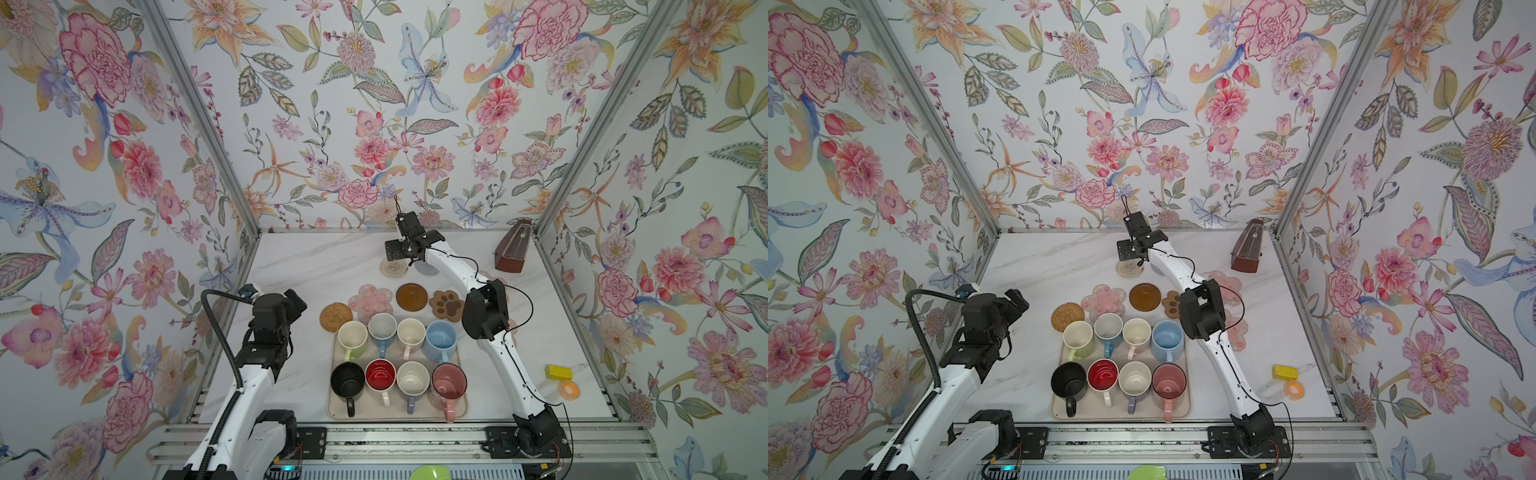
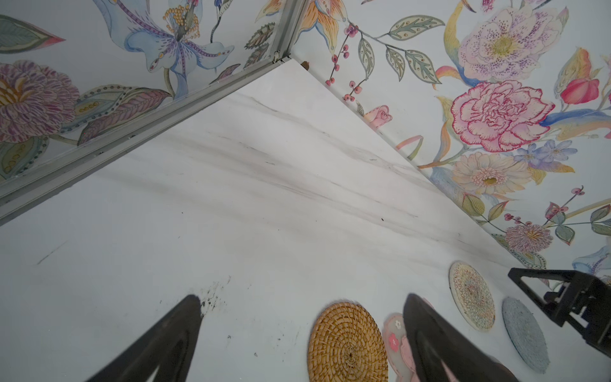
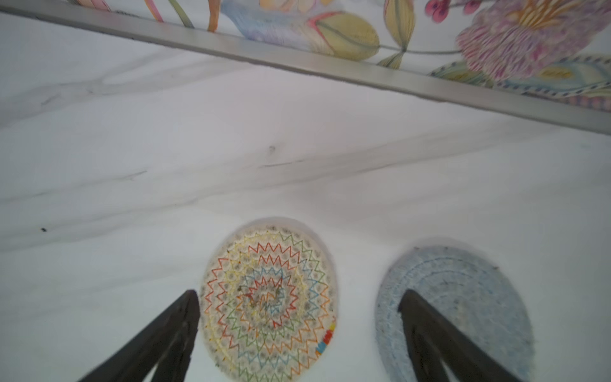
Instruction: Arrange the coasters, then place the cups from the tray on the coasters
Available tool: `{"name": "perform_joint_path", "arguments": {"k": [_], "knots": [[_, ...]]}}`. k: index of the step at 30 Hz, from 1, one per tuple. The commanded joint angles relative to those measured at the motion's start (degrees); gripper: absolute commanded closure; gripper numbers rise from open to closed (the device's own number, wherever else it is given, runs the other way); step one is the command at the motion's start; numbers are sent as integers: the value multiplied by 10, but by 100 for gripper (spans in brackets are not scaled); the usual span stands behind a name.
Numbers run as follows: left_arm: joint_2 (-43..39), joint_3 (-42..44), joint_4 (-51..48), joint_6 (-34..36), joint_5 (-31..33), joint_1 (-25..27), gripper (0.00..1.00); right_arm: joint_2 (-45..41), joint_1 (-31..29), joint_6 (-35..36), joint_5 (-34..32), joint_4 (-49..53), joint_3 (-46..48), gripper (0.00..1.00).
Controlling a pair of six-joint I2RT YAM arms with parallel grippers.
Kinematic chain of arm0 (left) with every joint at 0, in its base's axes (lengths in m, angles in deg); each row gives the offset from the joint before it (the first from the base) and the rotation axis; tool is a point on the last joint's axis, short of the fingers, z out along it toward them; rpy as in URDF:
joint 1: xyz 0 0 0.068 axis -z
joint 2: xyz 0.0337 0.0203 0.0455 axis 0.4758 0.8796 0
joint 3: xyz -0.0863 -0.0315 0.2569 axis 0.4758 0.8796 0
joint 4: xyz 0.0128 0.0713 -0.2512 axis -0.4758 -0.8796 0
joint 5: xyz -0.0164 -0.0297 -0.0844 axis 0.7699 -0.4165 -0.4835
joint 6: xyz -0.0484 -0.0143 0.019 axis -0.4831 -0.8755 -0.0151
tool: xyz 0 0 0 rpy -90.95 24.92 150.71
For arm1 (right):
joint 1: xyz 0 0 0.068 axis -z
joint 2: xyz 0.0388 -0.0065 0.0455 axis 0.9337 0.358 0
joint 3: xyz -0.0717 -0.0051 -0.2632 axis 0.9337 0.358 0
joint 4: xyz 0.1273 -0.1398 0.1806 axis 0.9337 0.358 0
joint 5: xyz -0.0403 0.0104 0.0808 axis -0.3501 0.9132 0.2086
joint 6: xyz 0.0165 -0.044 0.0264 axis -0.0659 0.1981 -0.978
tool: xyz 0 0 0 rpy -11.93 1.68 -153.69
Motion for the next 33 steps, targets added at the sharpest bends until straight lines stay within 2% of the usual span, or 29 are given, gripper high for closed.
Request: {"name": "perform_joint_path", "arguments": {"k": [1,3,6,9,11,14,17,20,27,33], "knots": [[18,-20,12,-11,-22,0,4,-114,-7,20,1,-11,15,1],[31,-24,20,-14,-27,7,4,-167,-7,20,-1,-31,79,1],[53,-30,31,-17,-28,21,4,-274,-6,18,-7,-126,258,1],[81,-49,33,-15,-23,42,5,-411,-1,4,-10,-265,473,1],[106,-63,36,-13,-19,63,5,-482,28,-22,-8,-336,596,1],[155,-84,48,-8,-3,104,5,-553,71,-70,-7,-376,711,1],[217,-118,48,-10,-8,135,6,-582,125,-133,33,-367,763,1],[270,-162,30,0,-5,168,7,-593,154,-167,62,-367,784,1],[389,-295,-78,48,17,234,7,-584,156,-179,60,-376,770,1],[497,-407,-186,89,27,268,7,-575,157,-180,69,-374,761,1]]}}
